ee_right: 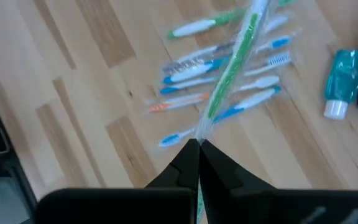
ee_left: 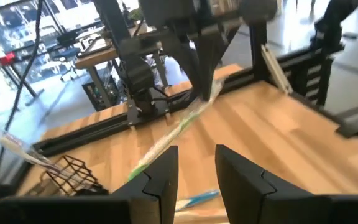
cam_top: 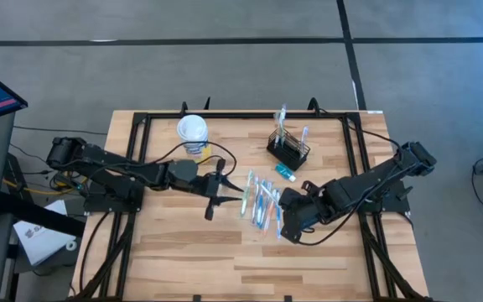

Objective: Pick & Place toothbrushing station
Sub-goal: Put the right green toothbrush into the black wire organizer

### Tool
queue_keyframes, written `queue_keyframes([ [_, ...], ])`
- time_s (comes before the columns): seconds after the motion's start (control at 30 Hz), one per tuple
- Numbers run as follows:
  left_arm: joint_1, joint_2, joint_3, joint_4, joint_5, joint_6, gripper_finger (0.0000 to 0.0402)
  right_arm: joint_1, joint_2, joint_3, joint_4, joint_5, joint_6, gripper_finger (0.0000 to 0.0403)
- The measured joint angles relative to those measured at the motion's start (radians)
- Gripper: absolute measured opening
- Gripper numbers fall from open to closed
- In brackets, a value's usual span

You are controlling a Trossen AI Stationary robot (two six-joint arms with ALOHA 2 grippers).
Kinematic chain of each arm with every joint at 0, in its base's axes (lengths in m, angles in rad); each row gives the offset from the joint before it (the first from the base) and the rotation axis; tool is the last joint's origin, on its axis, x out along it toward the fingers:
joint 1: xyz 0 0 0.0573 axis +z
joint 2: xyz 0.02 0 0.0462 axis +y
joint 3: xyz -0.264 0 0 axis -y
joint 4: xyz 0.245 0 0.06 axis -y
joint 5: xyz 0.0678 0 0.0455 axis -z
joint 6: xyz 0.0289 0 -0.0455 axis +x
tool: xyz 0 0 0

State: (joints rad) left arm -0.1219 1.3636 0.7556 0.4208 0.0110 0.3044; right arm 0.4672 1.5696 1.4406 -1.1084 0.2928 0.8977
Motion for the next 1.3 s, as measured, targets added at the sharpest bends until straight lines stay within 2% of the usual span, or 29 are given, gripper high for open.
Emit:
queue_keyframes([
  [0.2,-0.041,0.007,0.0,-0.011,-0.129,0.163,0.0102,-0.023,0.0,0.018,0.085,-0.007,-0.065,0.0],
  [0.43,-0.136,0.072,0.001,0.003,-0.442,0.429,0.0114,-0.044,0.0,0.019,0.129,-0.03,-0.098,0.0],
  [0.5,-0.158,0.094,0.001,0.023,-0.494,0.476,0.0128,-0.048,0.0,0.019,0.129,-0.03,-0.103,0.0],
  [0.73,-0.196,0.172,0.001,0.18,-0.615,0.594,0.0194,-0.05,0.0,0.019,0.152,-0.031,-0.118,0.0],
  [0.87,-0.199,0.222,0.001,0.23,-0.681,0.689,0.0214,-0.05,0.0,0.019,0.185,-0.032,-0.136,0.0],
  [1.1,-0.207,0.299,0.001,0.386,-0.799,0.817,0.0206,-0.05,0.0,0.019,0.191,-0.032,-0.149,0.0],
  [1.3,-0.226,0.309,0.001,0.473,-0.808,0.886,0.0188,-0.05,0.0,0.019,0.195,-0.032,-0.149,0.0],
])
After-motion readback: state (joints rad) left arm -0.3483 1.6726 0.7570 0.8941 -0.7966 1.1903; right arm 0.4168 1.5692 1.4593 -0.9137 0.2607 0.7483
